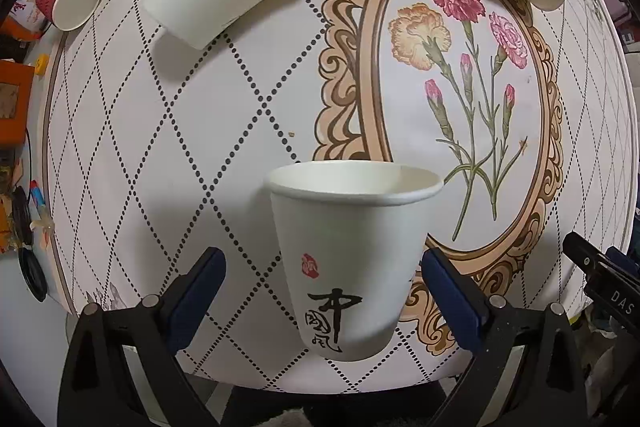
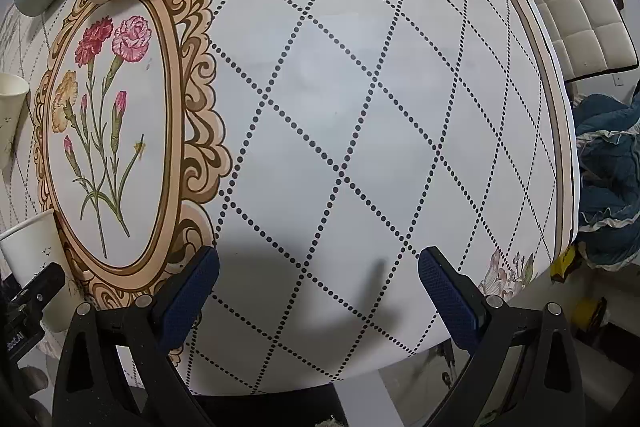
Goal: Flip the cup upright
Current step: 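Lift the white cup with the left gripper and carry it toward the right gripper, then close the right gripper on the white cup while the left gripper opens and withdraws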
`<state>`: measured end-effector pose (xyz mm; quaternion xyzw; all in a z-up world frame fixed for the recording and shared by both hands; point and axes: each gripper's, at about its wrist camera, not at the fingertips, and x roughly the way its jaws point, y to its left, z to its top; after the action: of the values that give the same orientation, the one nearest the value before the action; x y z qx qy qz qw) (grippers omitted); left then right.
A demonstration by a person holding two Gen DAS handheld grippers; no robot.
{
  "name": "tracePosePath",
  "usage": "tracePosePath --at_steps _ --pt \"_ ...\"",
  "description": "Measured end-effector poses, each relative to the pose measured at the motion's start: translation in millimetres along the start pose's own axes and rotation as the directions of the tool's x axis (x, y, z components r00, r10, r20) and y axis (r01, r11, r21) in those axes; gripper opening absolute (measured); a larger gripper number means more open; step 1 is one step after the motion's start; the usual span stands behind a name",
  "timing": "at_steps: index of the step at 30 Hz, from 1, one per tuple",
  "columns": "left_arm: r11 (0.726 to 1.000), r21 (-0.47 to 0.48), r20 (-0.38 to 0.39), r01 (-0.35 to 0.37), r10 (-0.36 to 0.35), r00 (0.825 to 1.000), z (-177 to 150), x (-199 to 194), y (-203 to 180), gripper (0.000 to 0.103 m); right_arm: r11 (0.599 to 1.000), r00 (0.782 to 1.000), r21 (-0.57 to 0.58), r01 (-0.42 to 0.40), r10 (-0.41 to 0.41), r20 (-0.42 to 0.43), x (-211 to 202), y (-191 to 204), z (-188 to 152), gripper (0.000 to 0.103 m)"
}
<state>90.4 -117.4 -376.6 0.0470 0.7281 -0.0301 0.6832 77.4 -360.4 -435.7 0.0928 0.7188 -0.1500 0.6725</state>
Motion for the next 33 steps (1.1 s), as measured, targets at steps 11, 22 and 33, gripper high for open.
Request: tracePosePath --at_steps 11,22,33 --pt "1.000 -0.019 0.067 -0.009 0.011 0.998 -19 -30 16 0.100 1.000 0.999 0.002 -0.027 0.027 0.031 -18 0 -8 0.101" --pt "0.982 -0.075 0.284 -0.176 0.190 0.940 -43 -118 52 0.100 0.995 0.993 0.006 -0.097 0.096 0.068 -50 6 -21 0.101" --pt "0.973 -0.132 0.250 -0.190 0.218 0.943 -51 -97 109 0.100 0.987 0.986 -0.101 -0.124 0.134 0.099 -108 88 -34 0.101"
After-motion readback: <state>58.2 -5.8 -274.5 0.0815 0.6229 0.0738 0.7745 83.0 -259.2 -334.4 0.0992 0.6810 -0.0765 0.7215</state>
